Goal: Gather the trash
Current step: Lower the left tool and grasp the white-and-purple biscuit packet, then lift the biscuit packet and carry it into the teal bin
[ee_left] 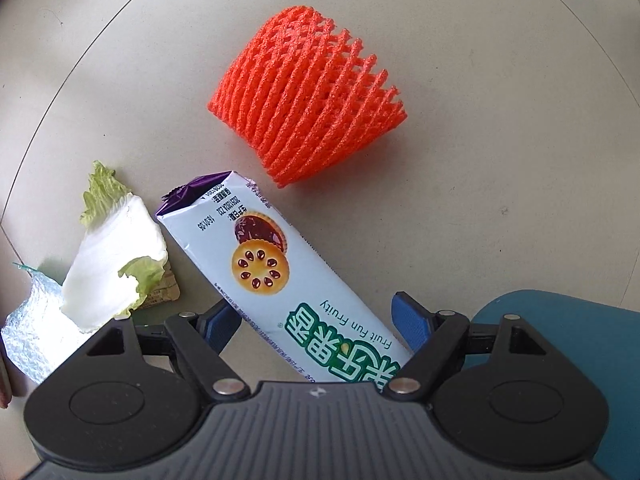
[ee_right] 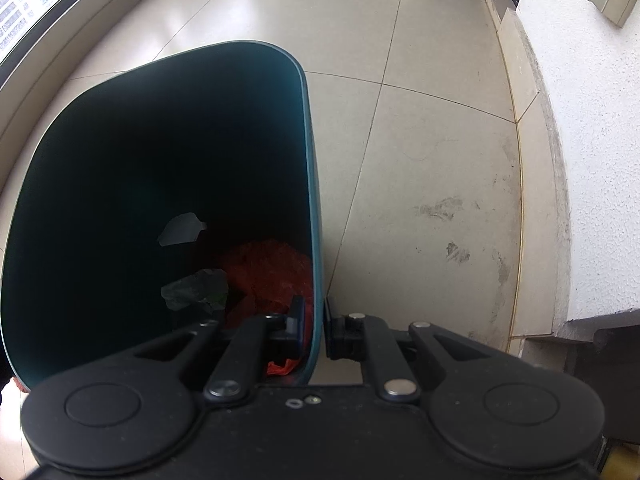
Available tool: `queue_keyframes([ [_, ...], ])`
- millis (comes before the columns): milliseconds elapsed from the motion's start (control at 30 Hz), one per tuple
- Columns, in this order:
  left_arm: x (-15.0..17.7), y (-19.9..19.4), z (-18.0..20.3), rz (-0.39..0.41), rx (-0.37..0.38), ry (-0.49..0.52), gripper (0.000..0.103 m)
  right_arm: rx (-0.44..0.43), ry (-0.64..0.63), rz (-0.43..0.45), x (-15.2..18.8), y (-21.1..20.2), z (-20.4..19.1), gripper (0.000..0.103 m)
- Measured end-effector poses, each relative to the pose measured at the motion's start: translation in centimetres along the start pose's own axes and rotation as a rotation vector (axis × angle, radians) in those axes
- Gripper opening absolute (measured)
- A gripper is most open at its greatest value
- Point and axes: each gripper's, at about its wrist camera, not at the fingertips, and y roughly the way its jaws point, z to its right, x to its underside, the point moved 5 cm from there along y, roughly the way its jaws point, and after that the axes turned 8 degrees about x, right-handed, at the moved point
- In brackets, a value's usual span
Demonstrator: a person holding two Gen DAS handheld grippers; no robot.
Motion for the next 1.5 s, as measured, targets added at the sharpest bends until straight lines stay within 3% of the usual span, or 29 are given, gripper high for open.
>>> queue_keyframes([
  [200, 1.1, -0.7, -0.7, 0.016, 0.006, 0.005, 0.057, 0.005, -0.002, -0.001, 0.1, 0.0, -0.3, 0.01],
  [500, 2.8, -7.0, -1.0, 0.105, 0.054, 0.065, 0.041, 0.02, 0.0, 0.006, 0.3, 0.1, -0.3, 0.005],
  [800, 5.5, -16.7, -0.1, 0.229, 0.097, 0.134, 0.041, 0.043, -0.013, 0.016, 0.5, 0.2, -0.7, 0.004],
  [1133, 10.2, -27.7, 1.7, 0.349, 0.222, 0.187, 0.041, 0.062, -0.031, 0.033, 0.7, 0.2, -1.3, 0.005],
  [1333, 13.3, -32.6, 6.0, 0.423, 0.296, 0.325, 0.041, 0.057, -0.019, 0.035, 0.7, 0.1, -1.3, 0.005],
  [1500, 15.7, -32.9, 11.7, 0.443, 0.318, 0.5, 0.041, 0.055, -0.019, 0.038, 0.6, -0.1, -1.0, 0.005],
])
